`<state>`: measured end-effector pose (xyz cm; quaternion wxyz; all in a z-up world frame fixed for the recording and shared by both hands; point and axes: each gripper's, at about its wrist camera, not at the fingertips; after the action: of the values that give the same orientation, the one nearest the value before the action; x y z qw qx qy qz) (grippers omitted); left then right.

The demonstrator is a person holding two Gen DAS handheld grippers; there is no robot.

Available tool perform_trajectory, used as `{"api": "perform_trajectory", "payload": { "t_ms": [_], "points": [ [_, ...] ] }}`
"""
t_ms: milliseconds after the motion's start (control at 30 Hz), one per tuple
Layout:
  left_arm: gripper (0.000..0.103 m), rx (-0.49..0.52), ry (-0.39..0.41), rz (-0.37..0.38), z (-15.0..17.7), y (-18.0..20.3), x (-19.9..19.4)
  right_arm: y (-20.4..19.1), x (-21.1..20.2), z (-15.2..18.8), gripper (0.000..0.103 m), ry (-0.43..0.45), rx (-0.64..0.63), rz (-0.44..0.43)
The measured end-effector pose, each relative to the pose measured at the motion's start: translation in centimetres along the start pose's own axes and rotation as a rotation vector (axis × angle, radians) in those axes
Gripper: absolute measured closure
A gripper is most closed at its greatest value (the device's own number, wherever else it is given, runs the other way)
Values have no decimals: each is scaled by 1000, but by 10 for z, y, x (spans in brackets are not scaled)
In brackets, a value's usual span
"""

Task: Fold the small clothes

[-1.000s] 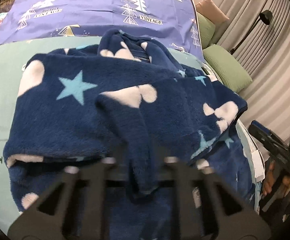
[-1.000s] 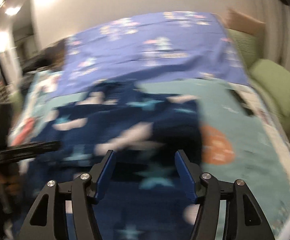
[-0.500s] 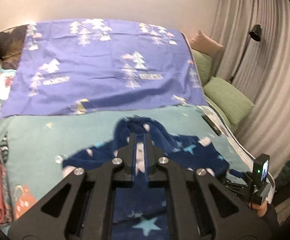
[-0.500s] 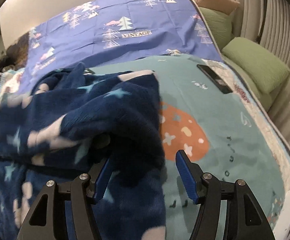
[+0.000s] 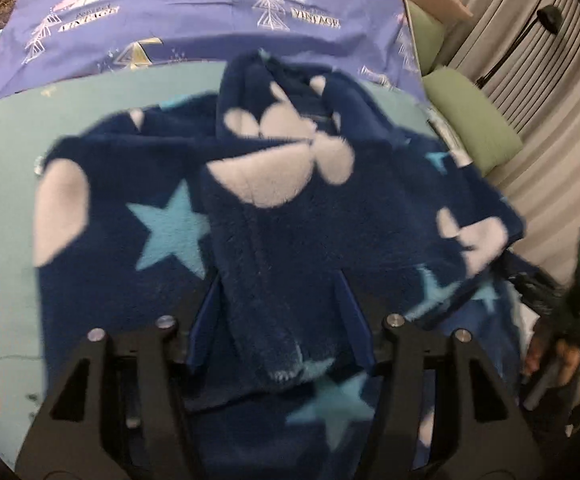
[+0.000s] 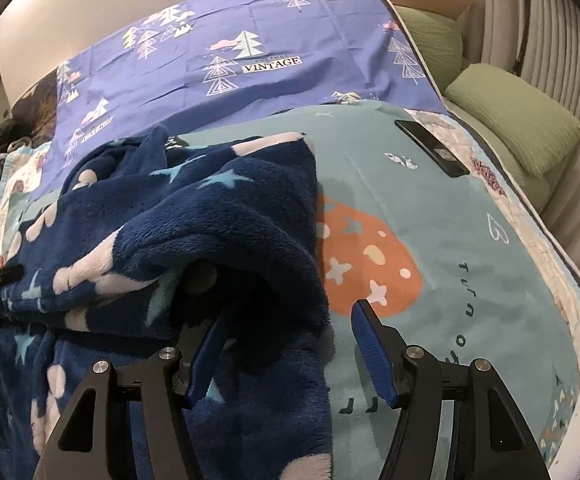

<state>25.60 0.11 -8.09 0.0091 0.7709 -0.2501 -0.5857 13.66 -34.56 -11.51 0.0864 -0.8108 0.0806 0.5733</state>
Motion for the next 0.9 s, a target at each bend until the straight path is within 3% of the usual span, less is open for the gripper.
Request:
{"api": "perform_trajectory", "payload": {
  "t_ms": [67, 133, 267, 333, 433, 700, 900],
  "points": [
    [92, 6, 1, 34, -3, 7, -3, -3, 2, -1, 39, -6, -13, 5],
    [92, -2, 62, 59, -6, 15, -27, -4, 3, -3, 39, -9, -17, 15],
    [92, 76, 276, 16, -17, 28, -116, -2, -8, -5, 39, 38, -8, 52],
    [92, 95, 320, -13, -21, 24, -144, -3, -15, -3, 38, 59, -21, 60],
    [91, 87, 294, -74, -23, 10, -146, -9, -17, 0, 31, 61, -52, 62],
    [91, -41, 80, -112, -1, -46, -62, -14, -11, 13, 31, 2, -87, 49],
    [85, -55, 75, -119, 10, -46, -51, -12, -43, 11, 31, 75, -72, -66]
  ]
}}
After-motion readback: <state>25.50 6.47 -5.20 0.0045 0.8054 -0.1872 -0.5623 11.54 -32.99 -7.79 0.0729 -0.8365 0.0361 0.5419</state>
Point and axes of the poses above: each gripper's, at about its wrist camera, not at the fingertips, and x roughly the way its jaws point, y to its right, z to its underside, and after that the axes turned 13 degrees about -y, right-handed
